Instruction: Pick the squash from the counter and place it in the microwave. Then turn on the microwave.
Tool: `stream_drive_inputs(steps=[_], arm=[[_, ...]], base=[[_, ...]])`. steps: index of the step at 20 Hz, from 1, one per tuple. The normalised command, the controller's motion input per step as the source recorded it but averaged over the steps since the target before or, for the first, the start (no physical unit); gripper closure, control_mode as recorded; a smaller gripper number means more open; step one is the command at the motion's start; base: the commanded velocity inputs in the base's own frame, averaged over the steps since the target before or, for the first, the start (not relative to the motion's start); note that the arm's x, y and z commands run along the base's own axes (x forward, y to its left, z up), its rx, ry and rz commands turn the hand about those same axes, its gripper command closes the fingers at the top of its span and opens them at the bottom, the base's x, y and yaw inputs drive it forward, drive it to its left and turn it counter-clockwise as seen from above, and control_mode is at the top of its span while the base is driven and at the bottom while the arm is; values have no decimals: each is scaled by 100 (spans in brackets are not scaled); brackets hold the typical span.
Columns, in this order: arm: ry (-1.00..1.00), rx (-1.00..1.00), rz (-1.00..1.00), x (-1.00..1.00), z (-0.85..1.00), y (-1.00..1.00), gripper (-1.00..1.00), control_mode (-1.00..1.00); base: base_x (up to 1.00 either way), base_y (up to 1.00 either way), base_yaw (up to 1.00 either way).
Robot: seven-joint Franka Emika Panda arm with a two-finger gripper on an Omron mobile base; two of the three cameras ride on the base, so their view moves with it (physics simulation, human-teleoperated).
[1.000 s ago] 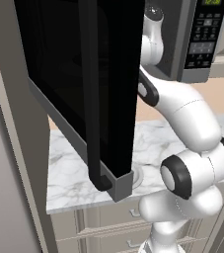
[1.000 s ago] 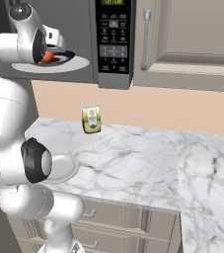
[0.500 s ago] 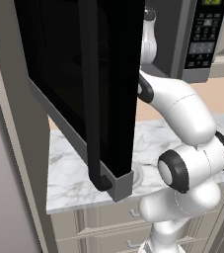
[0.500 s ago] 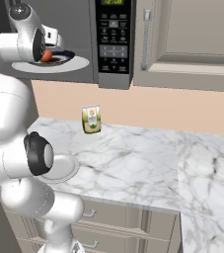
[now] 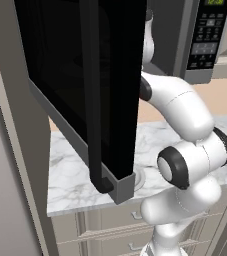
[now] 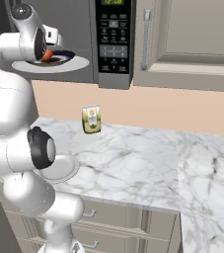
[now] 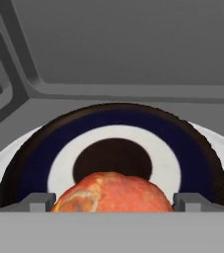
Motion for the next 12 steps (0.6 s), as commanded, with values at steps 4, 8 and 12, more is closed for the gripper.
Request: stream_drive_inputs(steps=[4,8,12], arm=[[0,0,0,18,0,6,100,-100],[0,0,0,17,0,5,100,-100],[1,0,0,18,0,6,100,-100]], base=[[0,0,0],[0,0,0],[0,0,0]])
